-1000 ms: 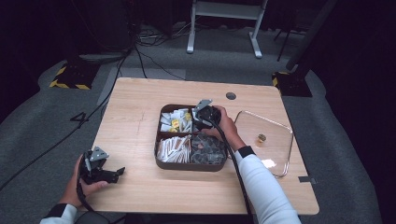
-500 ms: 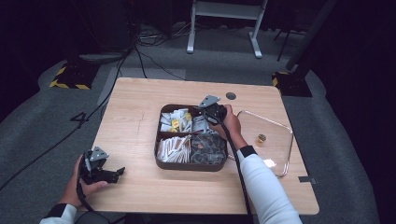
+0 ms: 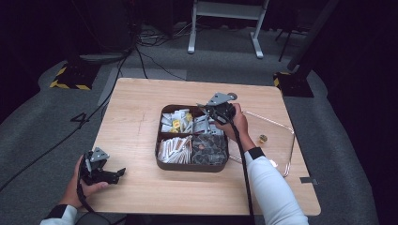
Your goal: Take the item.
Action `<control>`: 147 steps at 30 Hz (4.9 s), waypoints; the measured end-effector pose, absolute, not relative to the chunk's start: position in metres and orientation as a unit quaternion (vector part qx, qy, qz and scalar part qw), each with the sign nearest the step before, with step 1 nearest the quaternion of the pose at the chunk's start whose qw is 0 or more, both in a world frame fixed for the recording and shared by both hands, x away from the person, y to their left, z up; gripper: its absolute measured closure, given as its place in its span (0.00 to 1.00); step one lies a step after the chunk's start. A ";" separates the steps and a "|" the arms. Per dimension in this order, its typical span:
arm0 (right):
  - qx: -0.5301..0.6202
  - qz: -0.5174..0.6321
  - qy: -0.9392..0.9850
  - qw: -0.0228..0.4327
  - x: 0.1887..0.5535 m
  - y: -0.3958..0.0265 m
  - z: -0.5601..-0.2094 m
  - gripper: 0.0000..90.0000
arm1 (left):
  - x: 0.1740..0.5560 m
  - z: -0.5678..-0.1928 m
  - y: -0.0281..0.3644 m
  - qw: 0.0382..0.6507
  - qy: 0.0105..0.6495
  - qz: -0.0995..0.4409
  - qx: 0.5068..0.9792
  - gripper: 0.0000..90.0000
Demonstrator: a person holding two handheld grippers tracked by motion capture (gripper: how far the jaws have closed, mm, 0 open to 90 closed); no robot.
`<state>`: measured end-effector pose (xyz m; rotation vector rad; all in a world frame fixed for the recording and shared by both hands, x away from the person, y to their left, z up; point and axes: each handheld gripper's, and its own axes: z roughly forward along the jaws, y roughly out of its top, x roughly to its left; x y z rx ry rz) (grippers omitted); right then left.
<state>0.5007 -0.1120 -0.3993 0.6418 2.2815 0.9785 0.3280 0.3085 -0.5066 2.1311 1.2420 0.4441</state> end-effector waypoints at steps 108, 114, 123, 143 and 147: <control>0.150 0.475 0.853 0.156 0.324 -0.205 -0.391 1.00 | 0.327 -0.507 0.308 0.312 0.475 0.170 0.805 0.01; 0.136 0.468 0.863 0.136 0.315 -0.195 -0.399 1.00 | 0.327 -0.507 0.308 0.312 0.475 0.170 0.805 0.01; 0.113 0.449 0.880 0.102 0.310 -0.175 -0.417 1.00 | 0.327 -0.507 0.308 0.312 0.474 0.170 0.805 0.01; 0.124 0.415 0.896 0.100 0.320 -0.164 -0.440 0.97 | 0.327 -0.507 0.308 0.313 0.475 0.170 0.805 0.00; 0.120 0.414 0.897 0.096 0.319 -0.161 -0.441 0.90 | 0.327 -0.507 0.308 0.313 0.475 0.170 0.805 0.00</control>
